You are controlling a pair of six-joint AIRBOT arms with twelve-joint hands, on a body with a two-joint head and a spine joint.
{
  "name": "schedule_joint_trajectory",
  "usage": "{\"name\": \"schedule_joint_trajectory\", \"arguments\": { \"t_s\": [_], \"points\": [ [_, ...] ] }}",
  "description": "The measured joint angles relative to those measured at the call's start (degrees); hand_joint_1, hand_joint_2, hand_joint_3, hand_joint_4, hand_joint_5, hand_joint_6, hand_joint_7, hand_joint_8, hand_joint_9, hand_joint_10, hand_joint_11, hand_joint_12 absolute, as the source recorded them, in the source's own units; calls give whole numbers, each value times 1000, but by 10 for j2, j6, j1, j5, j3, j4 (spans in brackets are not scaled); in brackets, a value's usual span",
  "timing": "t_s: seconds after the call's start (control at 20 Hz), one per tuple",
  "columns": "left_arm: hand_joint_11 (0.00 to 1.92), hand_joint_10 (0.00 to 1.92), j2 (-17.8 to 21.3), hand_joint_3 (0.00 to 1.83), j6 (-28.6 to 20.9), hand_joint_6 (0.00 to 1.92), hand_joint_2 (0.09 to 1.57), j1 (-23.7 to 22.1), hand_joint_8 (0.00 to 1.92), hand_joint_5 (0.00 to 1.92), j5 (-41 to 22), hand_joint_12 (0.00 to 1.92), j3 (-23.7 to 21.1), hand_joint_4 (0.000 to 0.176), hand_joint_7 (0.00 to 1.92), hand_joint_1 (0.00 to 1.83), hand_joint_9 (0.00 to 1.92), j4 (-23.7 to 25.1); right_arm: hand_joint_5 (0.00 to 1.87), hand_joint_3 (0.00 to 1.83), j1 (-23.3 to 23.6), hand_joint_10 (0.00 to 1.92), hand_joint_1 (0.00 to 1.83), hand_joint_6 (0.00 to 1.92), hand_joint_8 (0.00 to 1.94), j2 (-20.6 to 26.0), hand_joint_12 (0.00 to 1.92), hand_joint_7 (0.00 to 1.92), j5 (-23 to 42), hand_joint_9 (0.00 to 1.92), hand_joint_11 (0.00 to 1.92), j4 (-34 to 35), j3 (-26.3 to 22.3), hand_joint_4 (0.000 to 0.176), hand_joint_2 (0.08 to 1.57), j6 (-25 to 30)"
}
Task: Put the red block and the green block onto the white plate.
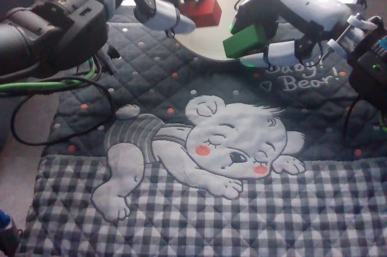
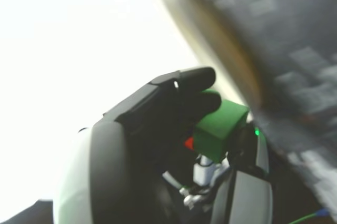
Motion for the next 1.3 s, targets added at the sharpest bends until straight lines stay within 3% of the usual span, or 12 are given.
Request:
{"name": "schedule_joint_trajectory", "arguments": {
  "t_s": [0.15, 0.35, 0.4, 0.5, 0.6, 0.65, 0.75, 0.8, 1.05, 1.15, 1.2, 1.3],
  "points": [
    [854, 933, -1, 0, -11, 23, 1025, 9, 948, 1383, 2, 1540, 11, 0, 1148, 1299, 1135, 0, 1115, 0, 0, 371, 1297, 520, 778, 3, 1161, 1230, 1, 1378, 1071, -3, 2, 0, 1043, 1],
    [778, 750, 0, 2, -11, 319, 1014, 11, 756, 1286, 2, 1411, 10, 0, 1202, 1279, 1110, -1, 1100, 1, 0, 374, 1294, 542, 866, 4, 1180, 1184, 1, 1339, 1004, -14, 3, 0, 1055, 6],
    [727, 701, 0, 0, -11, 308, 1025, 12, 844, 1284, 2, 1378, 10, 0, 1159, 1277, 1087, -1, 1197, 1, 0, 885, 1384, 293, 625, 4, 1133, 1215, -1, 1197, 986, -16, 3, 0, 1028, 8],
    [619, 1101, 0, 5, -11, 167, 1045, 12, 903, 1345, 2, 1378, 10, 0, 1080, 1368, 957, 1, 991, 10, 0, 981, 1394, 789, 699, 6, 876, 1100, -1, 1119, 1038, -16, 3, 0, 1057, 10],
    [634, 1067, 0, 0, -11, 95, 1051, 10, 1051, 1339, 2, 1385, 11, 0, 1067, 1310, 900, 3, 932, 0, 2, 1100, 1387, 827, 846, 6, 797, 1027, -2, 1059, 1092, -16, 6, 0, 1090, 10],
    [619, 1081, 0, 0, -11, 68, 1069, 7, 1186, 1337, 3, 1463, 12, 0, 1004, 1288, 865, 8, 1016, 0, 9, 732, 1302, 717, 949, 6, 895, 1096, -7, 1121, 1064, -17, 8, 0, 1082, 10],
    [690, 1152, -3, 0, -11, 47, 1093, -1, 1312, 1330, 3, 1517, 16, 0, 928, 1274, 854, 12, 1167, 0, 20, 1758, 1214, 583, 1679, 7, 1817, 858, -7, 962, 976, -18, 11, 0, 1051, 10],
    [732, 1142, -5, 0, -11, 44, 1090, -4, 1303, 1334, -1, 1483, 19, 0, 933, 1276, 886, 12, 1171, 0, 27, 1888, 1203, 626, 1889, 7, 1900, 904, -3, 1067, 1128, -18, 14, 0, 1038, 10],
    [692, 1068, -24, 1, -11, 40, 1062, -19, 1181, 1370, 12, 1475, 38, 0, 996, 1283, 902, 33, 1087, 2, 34, 1921, 1186, 779, 1700, 2, 1921, 857, -1, 985, 1051, -21, 32, 0, 1067, 11],
    [628, 614, -28, 13, -11, 733, 1101, -21, 1156, 1057, 10, 1210, 36, 0, 946, 1233, 851, 37, 594, 0, 34, 602, 1030, 77, 501, 2, 1388, 652, -5, 577, 337, -23, 32, 0, 1102, 10],
    [472, 413, -28, 0, -11, 278, 1022, -20, 492, 769, 11, 1132, 35, 0, 700, 1205, 716, 37, 309, 0, 35, 211, 838, 15, 135, 2, 1073, 417, -5, 368, 67, -25, 30, 0, 1086, 9],
    [207, 175, -24, 0, -12, 14, 973, -15, 51, 576, 9, 1190, 29, 0, 581, 1155, 572, 34, 160, 0, 35, 25, 641, 0, 7, 2, 757, 215, -7, 201, 2, -26, 24, 29, 1027, 9]
  ]
}}
